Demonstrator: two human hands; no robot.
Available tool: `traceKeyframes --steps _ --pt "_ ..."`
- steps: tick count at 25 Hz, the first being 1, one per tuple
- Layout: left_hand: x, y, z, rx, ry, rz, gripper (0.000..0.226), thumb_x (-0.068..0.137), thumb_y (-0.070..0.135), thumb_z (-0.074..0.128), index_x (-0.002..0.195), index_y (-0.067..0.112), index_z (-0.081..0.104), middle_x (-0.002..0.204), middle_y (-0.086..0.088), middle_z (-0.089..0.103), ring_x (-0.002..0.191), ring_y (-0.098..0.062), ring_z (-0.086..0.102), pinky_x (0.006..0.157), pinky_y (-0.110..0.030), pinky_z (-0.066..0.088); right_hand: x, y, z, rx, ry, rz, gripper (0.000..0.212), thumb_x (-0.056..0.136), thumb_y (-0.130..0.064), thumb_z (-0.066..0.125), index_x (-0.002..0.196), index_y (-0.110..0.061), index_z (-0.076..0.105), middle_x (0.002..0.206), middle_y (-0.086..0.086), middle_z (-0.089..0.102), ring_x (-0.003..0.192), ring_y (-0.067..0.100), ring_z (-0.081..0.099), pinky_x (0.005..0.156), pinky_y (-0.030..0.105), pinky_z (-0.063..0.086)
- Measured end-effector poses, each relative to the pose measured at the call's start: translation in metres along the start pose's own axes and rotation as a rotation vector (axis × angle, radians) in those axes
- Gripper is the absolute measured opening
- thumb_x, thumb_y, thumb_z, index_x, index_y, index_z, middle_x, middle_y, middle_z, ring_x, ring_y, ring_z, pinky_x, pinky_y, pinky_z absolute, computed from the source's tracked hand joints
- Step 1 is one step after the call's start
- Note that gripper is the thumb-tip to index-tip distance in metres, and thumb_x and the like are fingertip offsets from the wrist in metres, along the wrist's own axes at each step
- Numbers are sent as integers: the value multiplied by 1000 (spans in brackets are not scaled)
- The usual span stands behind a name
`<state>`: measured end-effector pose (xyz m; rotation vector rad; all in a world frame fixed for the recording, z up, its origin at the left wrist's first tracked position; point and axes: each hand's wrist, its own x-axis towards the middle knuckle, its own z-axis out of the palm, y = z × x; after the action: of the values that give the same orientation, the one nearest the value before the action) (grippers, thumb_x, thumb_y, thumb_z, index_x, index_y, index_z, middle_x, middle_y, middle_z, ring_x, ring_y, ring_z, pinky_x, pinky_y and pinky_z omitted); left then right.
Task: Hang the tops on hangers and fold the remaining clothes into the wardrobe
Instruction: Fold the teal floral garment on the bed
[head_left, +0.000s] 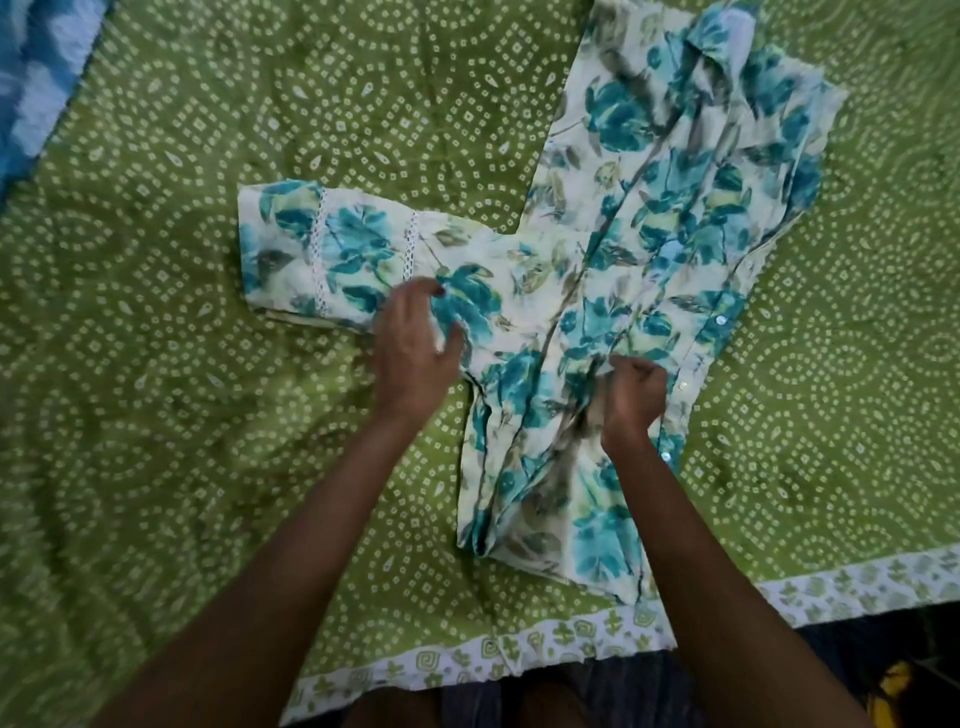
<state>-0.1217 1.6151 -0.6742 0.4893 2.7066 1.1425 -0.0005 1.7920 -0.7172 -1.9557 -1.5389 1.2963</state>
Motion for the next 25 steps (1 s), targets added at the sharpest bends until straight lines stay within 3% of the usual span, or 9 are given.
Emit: traceKeyframes --steps 3,5,8,10,13,14,17,22,25 --pt "-45 56 60 91 -476 162 51 84 37 62 123 7 49 121 -10 49 112 -24 45 96 -42 41 26 -8 2 55 -266 171 17 82 -20 71 86 -10 58 78 5 57 74 19 55 70 35 48" --pt "-63 76 93 270 -643 134 70 77 47 66 129 10 40 127 -9 42 118 -27 40 101 -39 35 38 -23 3 190 -405 202 14 84 -15 69 77 -14 56 74 4 60 71 18 58 66 31 49" --pt "-71 86 118 476 -588 135 69 68 35 73 125 11 43 119 -9 45 110 -27 48 91 -36 41 70 -53 7 553 -595 297 8 83 -9 66 87 -9 59 85 6 69 82 21 66 83 36 53" --pt "-66 80 121 468 -580 89 57 75 20 66 125 11 40 121 -9 43 112 -26 47 89 -34 44 98 -79 22 521 -628 318 37 73 -17 75 105 -5 62 106 13 67 100 30 63 93 45 50" --pt "-48 73 123 353 -569 -59 44 85 7 51 127 12 37 127 -7 40 113 -24 48 83 -35 47 131 -121 41 381 -589 288 94 50 -24 90 133 -9 50 122 15 61 109 32 60 87 47 53" --pt "-43 72 123 332 -558 -101 44 85 9 52 126 13 37 127 -6 42 110 -24 50 80 -36 48 140 -137 45 371 -576 257 92 52 -20 90 134 -10 48 122 15 61 105 31 62 81 44 55" --pt "-34 76 123 300 -514 -143 45 83 28 58 121 14 39 118 -4 44 102 -22 51 73 -33 47 154 -179 64 460 -557 184 45 74 3 70 111 -9 47 105 22 61 83 31 63 75 46 56" --pt "4 92 134 159 -349 -181 66 80 36 66 132 7 37 125 -12 44 114 -27 47 91 -43 47 148 -226 110 352 -827 14 45 84 7 59 114 -21 41 107 16 58 79 21 59 63 32 52" --pt "60 100 139 17 -262 -282 61 81 20 67 131 7 36 125 -13 50 113 -28 50 90 -35 42 160 -231 117 283 -591 -54 29 87 7 53 112 -6 53 96 16 61 69 21 60 54 27 52"
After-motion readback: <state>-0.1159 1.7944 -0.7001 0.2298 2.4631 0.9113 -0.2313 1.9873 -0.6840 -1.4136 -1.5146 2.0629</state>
